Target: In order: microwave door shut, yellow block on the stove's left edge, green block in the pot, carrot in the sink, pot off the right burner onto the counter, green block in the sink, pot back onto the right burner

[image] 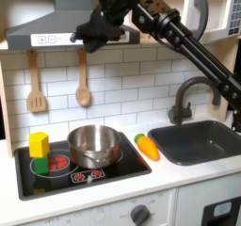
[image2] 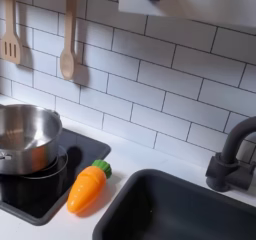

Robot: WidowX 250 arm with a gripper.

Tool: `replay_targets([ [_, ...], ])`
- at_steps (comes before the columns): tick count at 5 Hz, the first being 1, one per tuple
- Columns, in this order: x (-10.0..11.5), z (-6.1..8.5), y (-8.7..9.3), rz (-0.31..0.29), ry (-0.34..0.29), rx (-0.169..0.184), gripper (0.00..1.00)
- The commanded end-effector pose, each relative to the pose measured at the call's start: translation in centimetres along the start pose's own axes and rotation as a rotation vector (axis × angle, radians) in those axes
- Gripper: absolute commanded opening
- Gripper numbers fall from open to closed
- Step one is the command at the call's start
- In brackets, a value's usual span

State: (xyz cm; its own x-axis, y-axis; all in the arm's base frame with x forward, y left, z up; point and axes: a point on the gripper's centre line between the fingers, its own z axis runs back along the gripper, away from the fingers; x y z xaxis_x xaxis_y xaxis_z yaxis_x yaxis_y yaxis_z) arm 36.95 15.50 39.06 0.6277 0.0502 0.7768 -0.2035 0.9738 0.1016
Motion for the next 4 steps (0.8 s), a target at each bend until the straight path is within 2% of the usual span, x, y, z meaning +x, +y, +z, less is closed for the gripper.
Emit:
replay_targets([
  [1, 0.4, -0.2, -0.7, -0.008, -0.009, -0.017, 0.00],
  [2, 0.9, -0.4, -1.7, -0.023, -0.016, -0.033, 0.00],
  [4, 1.8, -0.8, -1.7, -0.023, -0.036, -0.032, 0.00],
])
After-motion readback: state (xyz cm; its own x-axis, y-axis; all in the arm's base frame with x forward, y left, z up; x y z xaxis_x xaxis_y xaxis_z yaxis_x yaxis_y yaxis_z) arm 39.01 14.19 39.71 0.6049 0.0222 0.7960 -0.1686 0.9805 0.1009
